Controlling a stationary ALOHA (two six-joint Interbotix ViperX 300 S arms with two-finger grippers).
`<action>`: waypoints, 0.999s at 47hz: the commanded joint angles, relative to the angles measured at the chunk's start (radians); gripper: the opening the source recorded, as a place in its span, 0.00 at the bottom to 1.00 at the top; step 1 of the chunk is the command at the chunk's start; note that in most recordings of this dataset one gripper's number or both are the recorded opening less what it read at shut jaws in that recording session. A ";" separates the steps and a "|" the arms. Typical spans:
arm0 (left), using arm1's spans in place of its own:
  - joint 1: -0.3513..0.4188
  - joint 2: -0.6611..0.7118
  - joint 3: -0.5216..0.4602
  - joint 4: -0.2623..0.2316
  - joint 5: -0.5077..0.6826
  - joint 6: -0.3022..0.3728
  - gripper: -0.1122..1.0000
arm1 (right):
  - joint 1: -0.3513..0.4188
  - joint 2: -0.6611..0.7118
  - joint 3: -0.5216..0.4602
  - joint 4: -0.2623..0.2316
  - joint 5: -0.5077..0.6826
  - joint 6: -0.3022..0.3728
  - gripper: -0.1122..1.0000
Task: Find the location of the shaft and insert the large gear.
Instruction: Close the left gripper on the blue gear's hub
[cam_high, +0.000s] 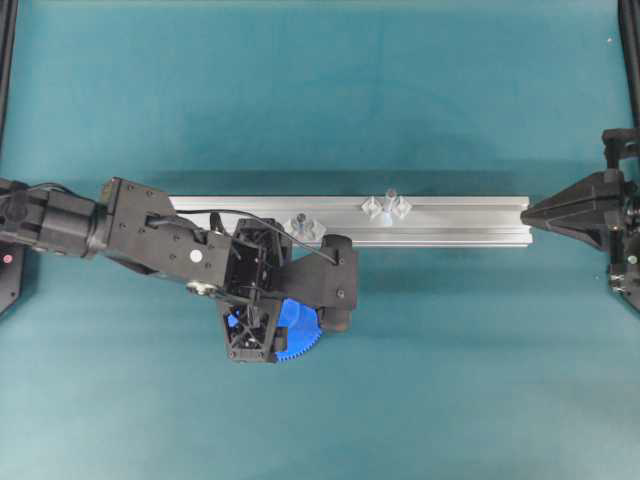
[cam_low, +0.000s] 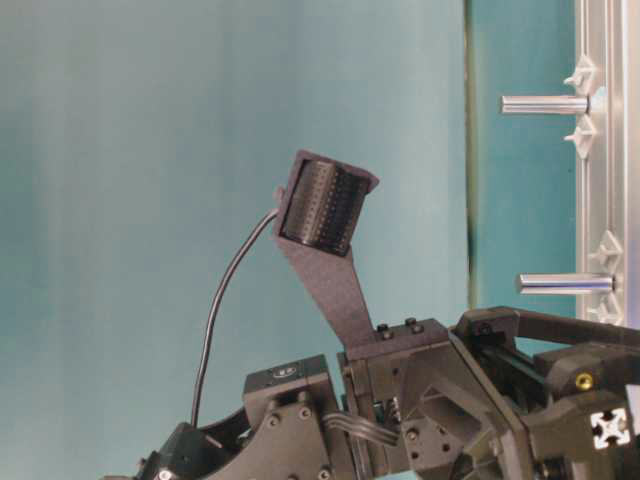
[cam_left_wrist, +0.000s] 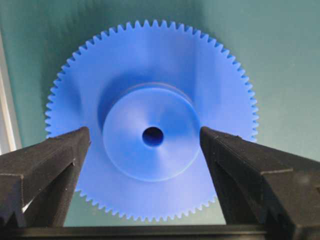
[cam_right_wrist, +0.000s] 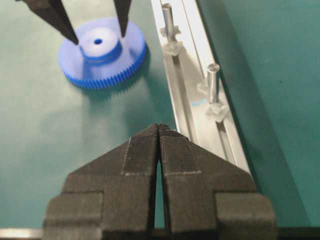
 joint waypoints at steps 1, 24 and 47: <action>0.002 -0.011 -0.014 0.003 -0.006 -0.002 0.94 | -0.002 0.006 -0.011 0.000 -0.003 0.009 0.10; 0.002 0.023 -0.011 0.003 -0.026 -0.002 0.94 | -0.002 0.006 -0.008 0.000 -0.005 0.009 0.10; 0.000 0.025 0.009 0.003 -0.032 -0.008 0.94 | -0.002 0.000 -0.006 0.000 -0.003 0.009 0.10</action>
